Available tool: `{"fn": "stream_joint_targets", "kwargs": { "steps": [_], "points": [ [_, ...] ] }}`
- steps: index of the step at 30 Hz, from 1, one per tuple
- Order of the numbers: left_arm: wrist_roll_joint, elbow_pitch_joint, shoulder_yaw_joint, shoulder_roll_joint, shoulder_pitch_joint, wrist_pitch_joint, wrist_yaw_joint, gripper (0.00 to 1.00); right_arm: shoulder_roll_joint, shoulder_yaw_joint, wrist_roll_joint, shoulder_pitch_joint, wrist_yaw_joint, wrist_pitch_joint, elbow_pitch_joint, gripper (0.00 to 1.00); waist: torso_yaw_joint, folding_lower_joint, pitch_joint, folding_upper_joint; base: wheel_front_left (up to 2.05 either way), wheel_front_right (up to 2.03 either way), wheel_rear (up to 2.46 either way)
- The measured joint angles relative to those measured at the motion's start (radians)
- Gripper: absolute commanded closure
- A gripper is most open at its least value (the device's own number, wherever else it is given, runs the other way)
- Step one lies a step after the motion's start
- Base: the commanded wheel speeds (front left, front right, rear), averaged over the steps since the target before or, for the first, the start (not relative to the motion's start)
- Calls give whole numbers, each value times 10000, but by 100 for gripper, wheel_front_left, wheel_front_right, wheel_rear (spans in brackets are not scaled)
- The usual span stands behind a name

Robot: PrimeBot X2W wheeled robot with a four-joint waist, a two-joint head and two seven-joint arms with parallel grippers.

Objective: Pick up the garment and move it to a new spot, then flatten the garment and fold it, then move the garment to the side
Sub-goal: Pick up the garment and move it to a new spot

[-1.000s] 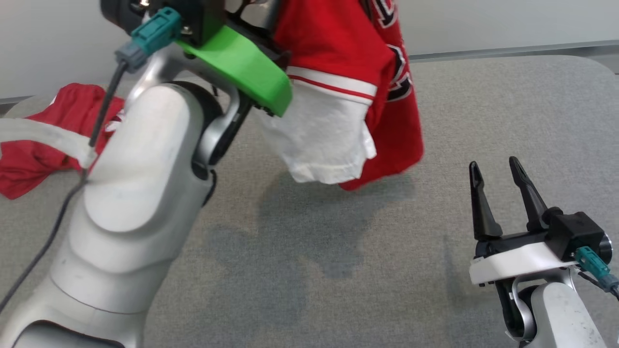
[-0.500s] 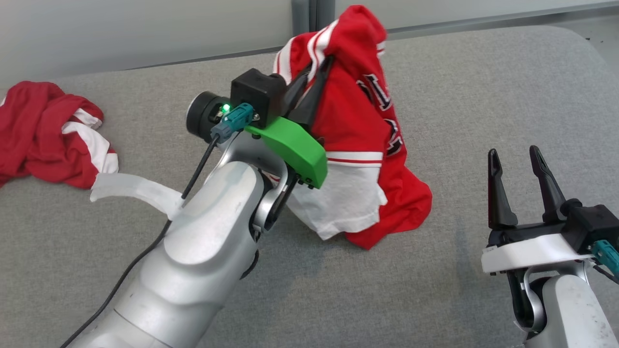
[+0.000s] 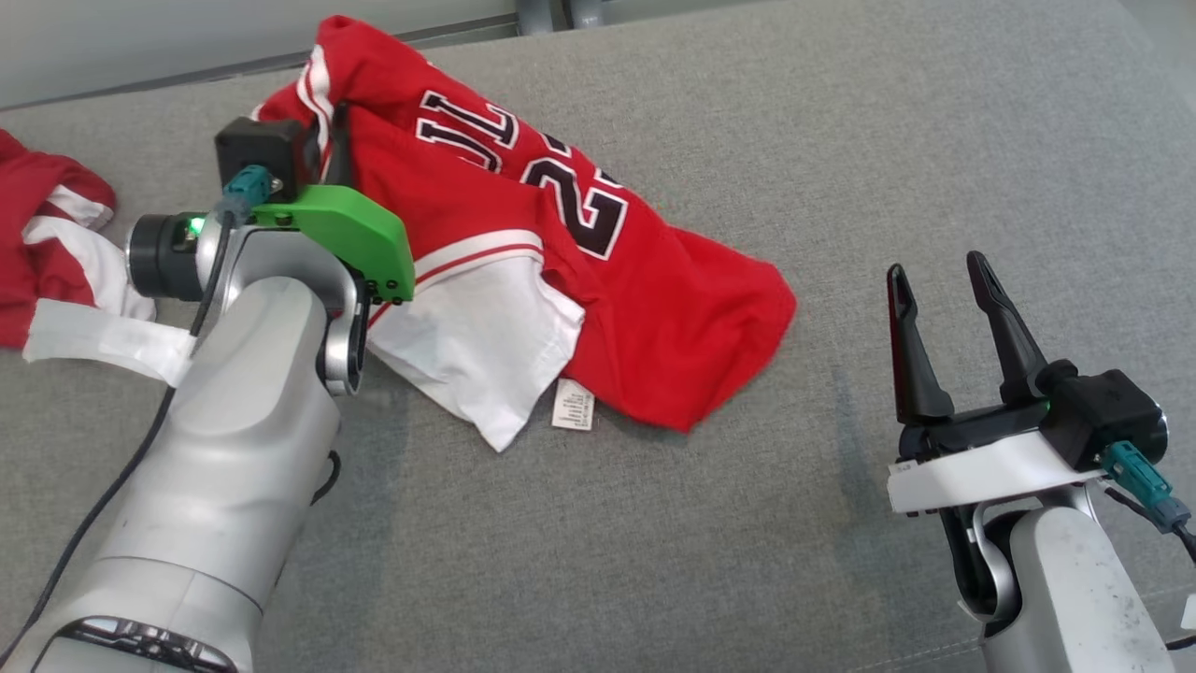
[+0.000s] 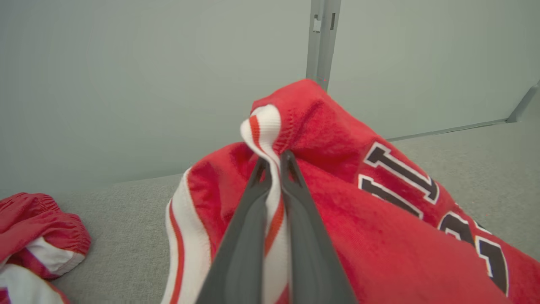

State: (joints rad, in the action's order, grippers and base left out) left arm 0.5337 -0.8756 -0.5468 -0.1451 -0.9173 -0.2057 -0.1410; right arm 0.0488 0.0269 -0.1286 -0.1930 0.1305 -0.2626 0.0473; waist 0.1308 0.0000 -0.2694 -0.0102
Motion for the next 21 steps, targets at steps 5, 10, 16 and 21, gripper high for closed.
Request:
{"fn": "stream_joint_targets", "kwargs": {
  "steps": [5, 10, 16, 21],
  "points": [
    [77, -991, 169, -63, -535, -242, -4, 100, 2, 199, -15, -163, 0, 0, -13, 0, 203, 0, -372, 0, 0, 0, 0],
    [84, -1983, 201, -157, -897, -301, 115, 50, 0, 290, -19, -259, 0, 0, -19, 0, 411, 0, -602, 0, 0, 0, 0],
    [309, -2652, 368, -148, -968, -424, 368, 0, 0, 217, 17, -296, 0, 0, 12, 0, 360, 0, -644, 0, 0, 0, 0],
    [449, -2748, 548, -169, -966, -522, 681, 0, -2, 136, 111, -296, 0, 0, 56, 0, 70, 0, -482, 0, 0, 0, 0]
  ]
}}
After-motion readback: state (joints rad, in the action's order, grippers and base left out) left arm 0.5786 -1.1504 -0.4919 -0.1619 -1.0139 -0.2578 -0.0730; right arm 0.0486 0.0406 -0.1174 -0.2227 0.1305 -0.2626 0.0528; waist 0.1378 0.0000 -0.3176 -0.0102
